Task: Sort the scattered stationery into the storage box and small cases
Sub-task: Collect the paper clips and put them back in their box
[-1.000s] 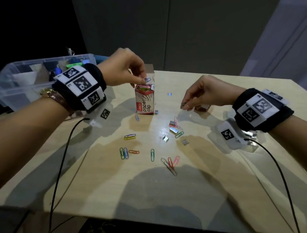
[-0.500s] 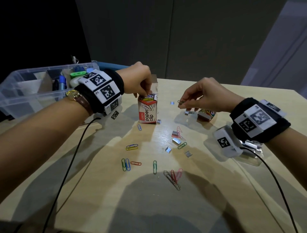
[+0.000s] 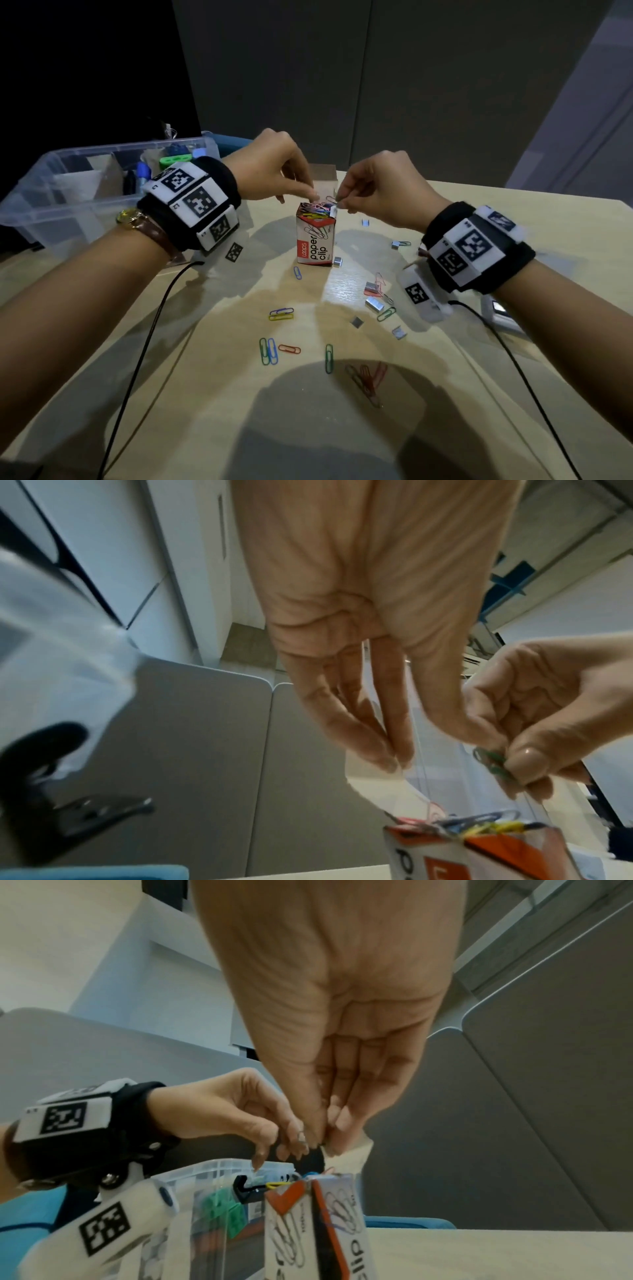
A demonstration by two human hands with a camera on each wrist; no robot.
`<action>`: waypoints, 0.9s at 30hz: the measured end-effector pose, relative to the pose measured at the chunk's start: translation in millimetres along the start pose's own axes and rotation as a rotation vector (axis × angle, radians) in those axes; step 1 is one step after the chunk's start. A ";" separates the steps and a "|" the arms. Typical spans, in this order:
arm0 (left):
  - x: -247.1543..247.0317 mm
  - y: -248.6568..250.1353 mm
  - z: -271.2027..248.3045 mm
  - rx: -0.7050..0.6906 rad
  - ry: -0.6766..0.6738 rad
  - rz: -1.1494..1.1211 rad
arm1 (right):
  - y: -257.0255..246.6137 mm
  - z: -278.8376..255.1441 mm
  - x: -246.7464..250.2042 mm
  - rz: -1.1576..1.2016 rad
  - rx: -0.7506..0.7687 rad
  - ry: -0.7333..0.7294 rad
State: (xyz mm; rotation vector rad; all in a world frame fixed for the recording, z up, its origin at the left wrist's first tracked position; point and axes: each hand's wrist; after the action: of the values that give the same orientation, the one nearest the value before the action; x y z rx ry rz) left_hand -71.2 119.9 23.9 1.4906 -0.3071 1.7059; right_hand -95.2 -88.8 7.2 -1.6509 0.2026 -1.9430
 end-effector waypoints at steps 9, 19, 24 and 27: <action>-22.0 -9.0 -10.0 0.068 0.055 -0.143 | -20.1 15.0 -17.6 -0.206 -0.037 0.053; -38.4 -17.1 -18.3 0.307 0.214 -0.395 | 2.1 22.6 -14.2 0.420 -0.277 -0.037; -51.0 -15.0 -19.5 0.357 0.098 -0.530 | -2.1 18.7 -21.3 0.660 -0.326 -0.269; -56.2 -17.5 -18.9 0.335 0.118 -0.593 | -1.4 14.9 -25.8 0.661 -0.176 -0.215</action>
State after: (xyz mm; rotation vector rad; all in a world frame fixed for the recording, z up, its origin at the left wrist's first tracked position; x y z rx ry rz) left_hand -74.8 119.8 -37.9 1.5076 0.4663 1.3867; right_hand -79.8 -70.7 -10.9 -1.6145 0.7468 -1.2717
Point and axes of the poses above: each hand's wrist, its own z-axis towards the middle knuckle, its own x-axis out of the back of the hand, y = z × x, and after that the axes turned 10 degrees about -x, right-handed
